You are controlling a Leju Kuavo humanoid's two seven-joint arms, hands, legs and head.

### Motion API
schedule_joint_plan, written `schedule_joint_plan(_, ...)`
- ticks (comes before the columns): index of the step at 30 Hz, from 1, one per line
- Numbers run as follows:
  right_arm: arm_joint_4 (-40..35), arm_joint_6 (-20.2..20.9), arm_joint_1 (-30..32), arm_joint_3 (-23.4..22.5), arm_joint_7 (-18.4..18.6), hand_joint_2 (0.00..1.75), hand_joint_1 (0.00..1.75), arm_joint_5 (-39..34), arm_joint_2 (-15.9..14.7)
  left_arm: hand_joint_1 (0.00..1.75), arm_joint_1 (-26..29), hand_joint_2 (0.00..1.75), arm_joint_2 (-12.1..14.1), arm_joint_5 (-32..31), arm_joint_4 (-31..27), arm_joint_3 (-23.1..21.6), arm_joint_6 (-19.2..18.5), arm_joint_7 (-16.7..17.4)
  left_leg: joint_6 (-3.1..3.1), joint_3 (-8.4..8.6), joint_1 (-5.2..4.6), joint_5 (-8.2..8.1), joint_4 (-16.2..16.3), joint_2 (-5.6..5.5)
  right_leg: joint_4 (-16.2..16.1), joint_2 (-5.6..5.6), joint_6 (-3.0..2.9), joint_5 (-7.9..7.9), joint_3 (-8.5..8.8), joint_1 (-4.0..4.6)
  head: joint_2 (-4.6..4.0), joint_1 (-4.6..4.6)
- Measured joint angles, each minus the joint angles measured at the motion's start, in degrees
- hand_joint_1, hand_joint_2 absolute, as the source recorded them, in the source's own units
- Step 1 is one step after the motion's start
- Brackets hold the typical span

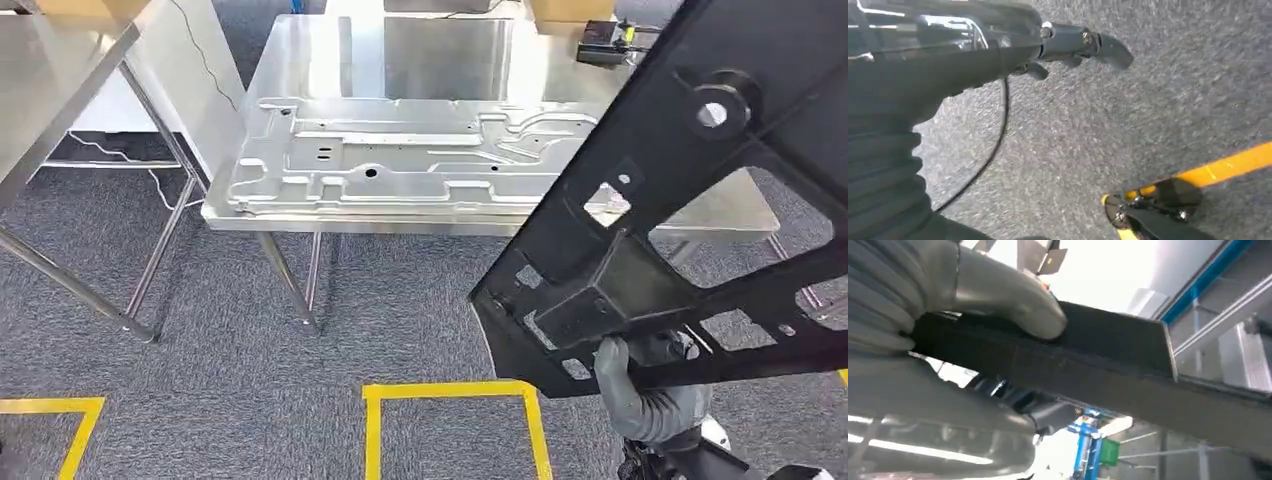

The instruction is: Take the parts from the cabinet and place them on the table.

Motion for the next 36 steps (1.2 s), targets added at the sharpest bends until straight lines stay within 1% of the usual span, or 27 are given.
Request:
schedule_joint_plan(1,-0.1,0.0,-0.1,0.0,0.0,1.75,1.75,0.0,0.0,0.0,-0.1,1.75,0.0,0.0,0.0,0.0,0.0,0.0,0.32,0.33,0.0,-0.22,-0.1,-0.03,3.3,0.01,0.1,-0.95,-1.94,0.11,0.0,0.56)
schedule_joint_plan(3,-0.1,0.0,0.0,0.0,0.0,1.75,1.75,0.0,-0.2,0.0,-0.2,1.75,0.0,0.0,0.0,0.0,0.0,0.0,0.78,0.74,-0.17,-0.8,-0.2,-0.03,11.7,0.01,0.19,-4.27,-7.71,0.16,0.0,1.27)
schedule_joint_plan(4,-0.1,0.0,0.1,0.0,0.0,1.75,1.75,0.0,-0.2,0.0,-0.2,1.75,0.0,0.0,0.0,0.0,0.0,0.0,0.87,1.05,-0.28,-1.12,-0.2,-0.03,14.4,0.01,0.18,-5.03,-9.97,0.16,0.0,1.35)
schedule_joint_plan(5,-0.1,0.0,0.1,0.0,0.0,1.75,1.75,0.0,-0.2,0.0,-0.1,1.75,0.0,0.0,0.0,0.0,0.0,0.0,0.87,1.53,-0.36,-1.49,-0.2,-0.09,14.8,0.01,0.13,-4.28,-11.18,0.19,0.0,1.4)
schedule_joint_plan(6,-0.1,0.0,0.1,0.0,0.0,1.75,1.75,0.0,-0.2,0.0,-0.1,1.75,0.0,0.0,0.0,0.0,0.0,0.0,0.86,2.09,-0.41,-1.91,-0.2,-0.17,13.1,0.01,0.02,-2.24,-11.1,0.23,0.0,1.44)
schedule_joint_plan(8,-0.1,0.0,0.1,0.0,0.0,1.75,1.75,0.0,-0.3,0.0,-0.2,1.75,0.0,0.0,0.0,0.0,0.0,0.0,0.74,3.54,-0.46,-2.83,-0.2,-0.34,4.7,0.01,-0.47,4.49,-8.52,0.43,0.0,1.6)
schedule_joint_plan(9,-0.1,0.0,0.0,0.0,0.0,1.75,1.75,0.0,-0.3,0.0,-0.1,1.75,0.0,0.0,0.0,0.0,0.0,0.0,0.56,4.1,-0.41,-3.29,-0.3,-0.35,0.6,-0.02,-0.74,6.99,-7.41,0.7,0.0,1.68)
schedule_joint_plan(10,-0.1,0.0,0.1,0.0,0.1,1.75,1.75,0.0,-0.3,0.0,-0.2,1.75,0.0,0.0,0.0,0.0,0.0,0.0,0.36,4.33,-0.45,-3.39,-0.6,-0.35,0.8,-0.16,-0.96,5.19,-7.79,1.09,0.0,1.64)
schedule_joint_plan(11,-0.2,0.0,-0.1,0.0,0.2,1.75,1.75,0.0,-0.3,0.0,-0.2,1.75,0.0,0.0,0.0,0.0,0.0,-0.1,-0.03,4.14,-0.43,-3.54,-0.8,-0.28,-0.5,-0.05,-1.06,4.43,-7.4,1.43,0.0,1.99)
schedule_joint_plan(12,-0.2,-0.1,0.3,0.0,0.2,1.75,1.75,0.0,-0.3,0.0,-0.2,1.75,0.0,0.0,0.0,0.0,0.0,0.0,-0.5,4.8,-0.49,-3.47,-1.0,-0.23,-0.8,0.01,-1.21,5.62,-7.0,1.44,0.0,1.84)
schedule_joint_plan(13,-0.3,-0.1,0.3,0.0,0.2,1.75,1.75,0.0,-0.4,0.0,0.0,1.75,0.0,0.0,0.0,0.0,0.0,-0.1,-0.88,5.31,-0.68,-3.22,-1.1,-0.23,-1.1,-0.04,-1.49,5.39,-7.04,1.44,0.0,1.73)
schedule_joint_plan(15,-0.4,-0.1,0.3,0.0,0.2,1.75,1.75,0.0,-0.4,0.0,-0.2,1.75,0.0,0.0,0.0,0.0,0.0,0.0,-1.08,5.54,-0.63,-3.66,0.0,-0.07,-1.9,0.05,-1.98,5.29,-5.07,0.55,0.0,1.62)
schedule_joint_plan(16,-0.4,-0.1,0.2,0.0,0.2,1.75,1.75,0.1,-0.4,0.0,-0.3,1.75,0.0,0.0,0.0,0.0,0.0,0.0,-1.14,4.25,-0.7,-4.19,2.8,-0.07,-2.0,-0.02,-2.48,4.97,-4.57,0.55,0.0,1.33)
schedule_joint_plan(17,-0.5,-0.1,0.2,0.0,0.2,1.75,1.75,0.1,-0.4,0.0,-0.4,1.75,0.0,-0.1,0.0,0.0,0.0,0.0,-1.21,1.93,-0.63,-5.63,6.8,-0.06,-2.0,-0.07,-2.78,4.66,-4.18,0.59,0.0,1.03)
schedule_joint_plan(19,-0.5,-0.2,0.3,0.0,0.3,1.75,1.75,0.2,-0.4,0.0,-0.1,1.75,0.0,-0.1,0.0,0.0,0.0,0.0,-1.4,-2.74,-0.73,-9.13,14.1,-0.08,-1.9,-0.05,-2.98,3.88,-3.44,0.71,0.0,0.81)
schedule_joint_plan(20,-0.5,-0.2,0.4,0.0,0.3,1.75,1.75,0.2,-0.4,0.0,0.0,1.75,0.0,-0.1,0.0,0.0,0.0,0.0,-1.4,-4.15,-0.72,-9.44,15.5,-0.08,-1.9,0.04,-2.91,3.53,-3.0,0.71,0.0,0.68)
schedule_joint_plan(21,-0.5,-0.3,0.4,0.0,0.3,1.75,1.75,0.2,-0.4,0.0,0.0,1.75,0.0,-0.1,0.0,0.1,0.0,0.0,-1.41,-4.38,-0.7,-8.14,14.4,-0.07,-1.9,0.15,-2.85,3.13,-2.38,0.68,0.0,0.48)
schedule_joint_plan(24,-0.5,-0.3,0.4,0.0,0.4,1.75,1.75,0.2,-0.4,0.0,0.0,1.75,0.0,-0.1,0.0,0.1,0.0,0.0,-1.39,-0.53,-0.39,1.61,1.2,-0.02,-1.9,0.2,-2.19,1.55,-0.16,0.46,0.0,-0.5)
schedule_joint_plan(25,-0.4,-0.3,0.4,0.0,0.4,1.75,1.75,0.2,-0.4,0.0,0.1,1.75,0.0,-0.1,0.0,0.2,0.0,0.0,-1.45,-0.81,-0.47,0.95,0.7,-0.02,-1.8,0.21,-1.85,1.17,-0.07,0.65,0.0,-0.63)
schedule_joint_plan(26,-0.4,-0.4,0.3,0.0,0.4,1.75,1.75,0.2,-0.4,0.0,-0.1,1.75,0.0,-0.1,0.0,0.2,-0.1,0.0,-0.97,-1.06,-0.69,-1.14,0.2,0.16,-1.6,0.25,-1.64,1.04,-0.31,0.74,0.0,-0.82)
schedule_joint_plan(27,-0.4,-0.4,0.4,0.0,0.5,1.75,1.75,0.2,-0.4,0.0,0.0,1.75,0.0,-0.1,0.0,0.2,-0.1,0.0,-0.54,-0.97,-0.75,0.76,0.1,0.15,-1.7,0.24,-1.19,0.57,-0.38,0.83,0.0,-0.52)
schedule_joint_plan(30,-0.5,-0.4,0.4,0.0,0.6,1.75,1.75,0.3,-0.5,0.0,0.0,1.75,0.0,-0.1,0.0,0.2,-0.1,0.0,0.43,0.02,-0.46,0.25,-0.3,0.13,-1.0,0.22,-0.43,0.32,0.25,0.68,0.0,-0.13)
schedule_joint_plan(31,-0.5,-0.4,0.3,0.0,0.5,1.75,1.75,0.3,-0.5,0.0,0.0,1.75,0.0,-0.1,0.0,0.3,0.0,0.0,0.72,0.34,-0.37,0.05,-0.4,0.09,0.8,0.16,-0.22,-0.38,-0.57,0.72,0.0,0.26)
schedule_joint_plan(32,-0.5,-0.4,0.2,0.0,0.5,1.75,1.75,0.3,-0.5,0.0,-0.1,1.75,0.0,-0.1,0.0,0.3,0.0,0.0,0.97,0.55,-0.34,-0.13,-0.5,0.09,4.0,0.16,-0.09,-1.68,-2.51,0.71,0.0,0.7)
schedule_joint_plan(34,-0.5,-0.4,0.4,0.0,0.5,1.75,1.75,0.3,-0.5,0.0,-0.1,1.75,0.0,-0.1,0.0,0.3,0.0,0.0,1.2,0.9,-0.34,-0.68,-0.5,0.1,12.5,0.15,0.1,-4.99,-8.13,0.67,0.0,1.18)
schedule_joint_plan(35,-0.5,-0.4,0.4,0.0,0.5,1.75,1.75,0.3,-0.5,0.0,-0.1,1.75,0.0,-0.1,0.0,0.3,0.0,0.1,1.15,1.24,-0.33,-1.03,-0.5,0.1,15.0,0.14,0.08,-5.18,-10.4,0.67,0.0,1.27)
schedule_joint_plan(36,-0.5,-0.4,0.4,0.0,0.5,1.75,1.75,0.3,-0.6,0.0,0.0,1.75,0.0,-0.1,0.0,0.3,0.0,0.2,1.11,1.72,-0.29,-1.4,-0.5,0.06,14.5,0.14,0.05,-3.59,-11.08,0.67,0.0,1.31)
